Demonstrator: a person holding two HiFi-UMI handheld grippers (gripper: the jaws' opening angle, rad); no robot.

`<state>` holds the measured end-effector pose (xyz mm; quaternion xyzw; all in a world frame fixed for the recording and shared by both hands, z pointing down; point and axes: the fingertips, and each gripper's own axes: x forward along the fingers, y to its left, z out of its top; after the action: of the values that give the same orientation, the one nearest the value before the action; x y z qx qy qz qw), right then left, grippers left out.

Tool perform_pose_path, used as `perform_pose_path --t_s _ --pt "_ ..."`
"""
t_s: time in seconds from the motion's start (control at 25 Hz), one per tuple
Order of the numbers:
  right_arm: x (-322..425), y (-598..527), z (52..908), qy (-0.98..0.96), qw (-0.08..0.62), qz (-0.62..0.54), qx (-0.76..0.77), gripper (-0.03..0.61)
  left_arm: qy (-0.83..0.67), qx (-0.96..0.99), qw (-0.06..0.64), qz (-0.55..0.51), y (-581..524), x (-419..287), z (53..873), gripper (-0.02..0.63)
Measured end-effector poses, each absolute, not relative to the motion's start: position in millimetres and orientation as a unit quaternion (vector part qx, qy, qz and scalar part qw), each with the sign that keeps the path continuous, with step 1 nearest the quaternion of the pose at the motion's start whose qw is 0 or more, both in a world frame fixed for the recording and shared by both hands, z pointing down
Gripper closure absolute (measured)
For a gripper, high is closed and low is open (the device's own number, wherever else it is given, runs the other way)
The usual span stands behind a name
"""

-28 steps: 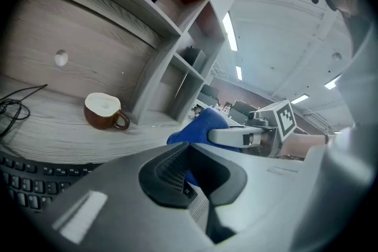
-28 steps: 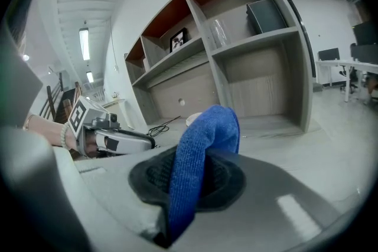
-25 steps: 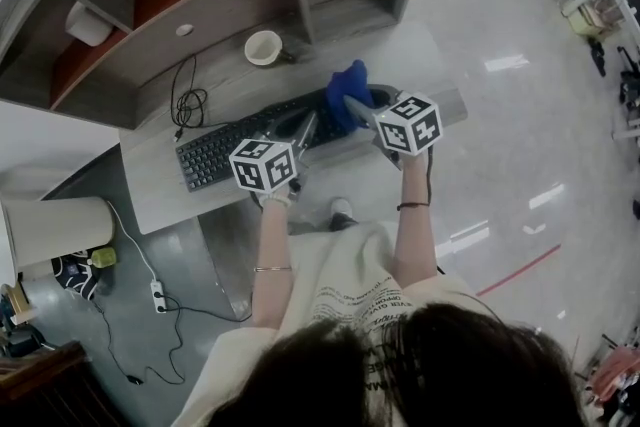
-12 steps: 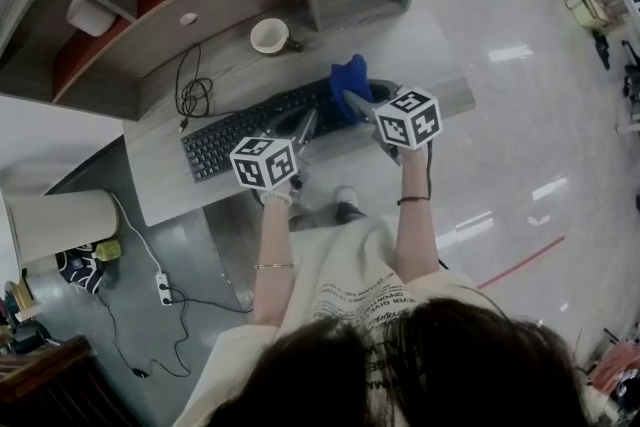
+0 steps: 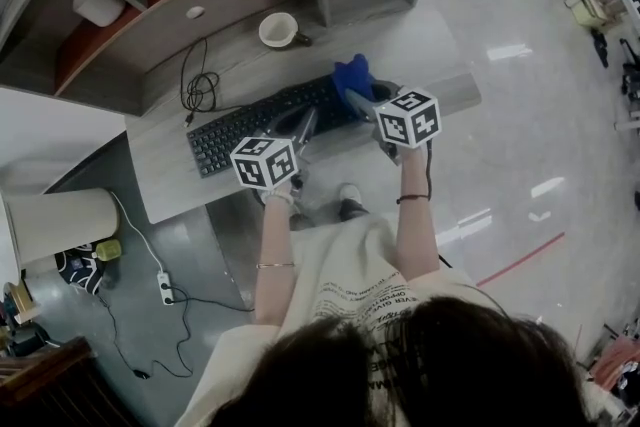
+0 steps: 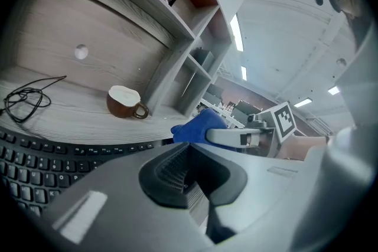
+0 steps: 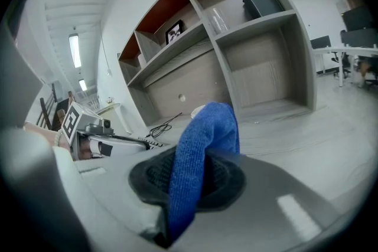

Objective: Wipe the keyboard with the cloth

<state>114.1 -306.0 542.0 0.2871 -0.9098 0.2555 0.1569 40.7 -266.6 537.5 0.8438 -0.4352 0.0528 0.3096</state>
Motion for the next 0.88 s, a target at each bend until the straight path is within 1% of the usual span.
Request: perform_pose_path --t_s 0.32,0.88 --pt "108.0 -305.8 550.2 -0.888 0.147 0.280 0.335 0.526 -0.428 0.846 0.313 0.055 -260.7 19.7 537.6 0.617" --pt "92.1 -299.5 554.7 -0.874 0.147 0.287 0.363 0.526 -0.418 0.846 0.326 0.055 -251.5 -5.7 543.4 0.617"
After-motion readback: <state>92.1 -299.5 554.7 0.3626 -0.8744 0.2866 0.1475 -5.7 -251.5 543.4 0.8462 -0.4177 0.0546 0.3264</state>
